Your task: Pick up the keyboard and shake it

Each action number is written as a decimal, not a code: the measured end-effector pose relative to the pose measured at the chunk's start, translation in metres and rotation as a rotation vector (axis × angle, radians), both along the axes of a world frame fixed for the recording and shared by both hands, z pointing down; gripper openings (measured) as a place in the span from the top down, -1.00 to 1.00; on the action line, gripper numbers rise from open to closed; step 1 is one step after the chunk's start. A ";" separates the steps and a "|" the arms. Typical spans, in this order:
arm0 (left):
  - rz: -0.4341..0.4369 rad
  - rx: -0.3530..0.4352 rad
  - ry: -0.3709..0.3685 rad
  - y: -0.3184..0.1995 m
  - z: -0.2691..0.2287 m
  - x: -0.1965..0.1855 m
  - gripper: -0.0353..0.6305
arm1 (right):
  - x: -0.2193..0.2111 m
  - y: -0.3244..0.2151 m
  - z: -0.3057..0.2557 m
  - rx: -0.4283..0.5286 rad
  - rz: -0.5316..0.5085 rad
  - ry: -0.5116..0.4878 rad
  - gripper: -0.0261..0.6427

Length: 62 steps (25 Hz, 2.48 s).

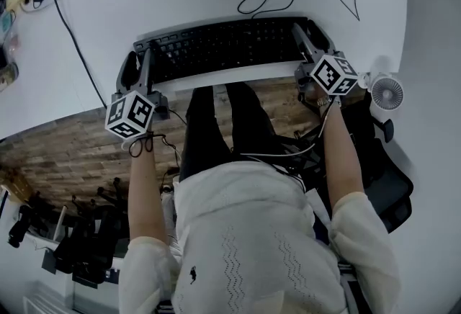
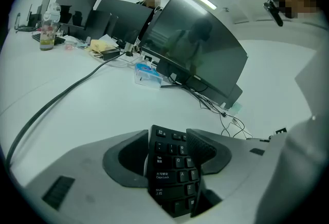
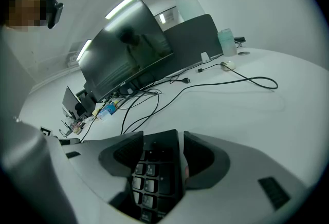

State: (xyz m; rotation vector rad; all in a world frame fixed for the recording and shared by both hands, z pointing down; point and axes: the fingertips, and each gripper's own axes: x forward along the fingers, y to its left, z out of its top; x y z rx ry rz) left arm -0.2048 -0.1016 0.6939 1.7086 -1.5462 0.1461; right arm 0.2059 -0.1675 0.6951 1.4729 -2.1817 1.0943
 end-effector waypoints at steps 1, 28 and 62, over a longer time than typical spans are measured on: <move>0.002 0.000 0.001 0.000 0.000 0.000 0.21 | -0.002 0.000 0.000 -0.001 -0.004 -0.002 0.19; 0.041 -0.140 0.050 -0.003 0.022 0.007 0.21 | -0.012 -0.003 0.011 -0.093 -0.017 0.015 0.17; 0.017 -0.034 -0.016 0.016 -0.026 0.002 0.21 | -0.017 0.017 -0.042 0.039 -0.002 0.041 0.19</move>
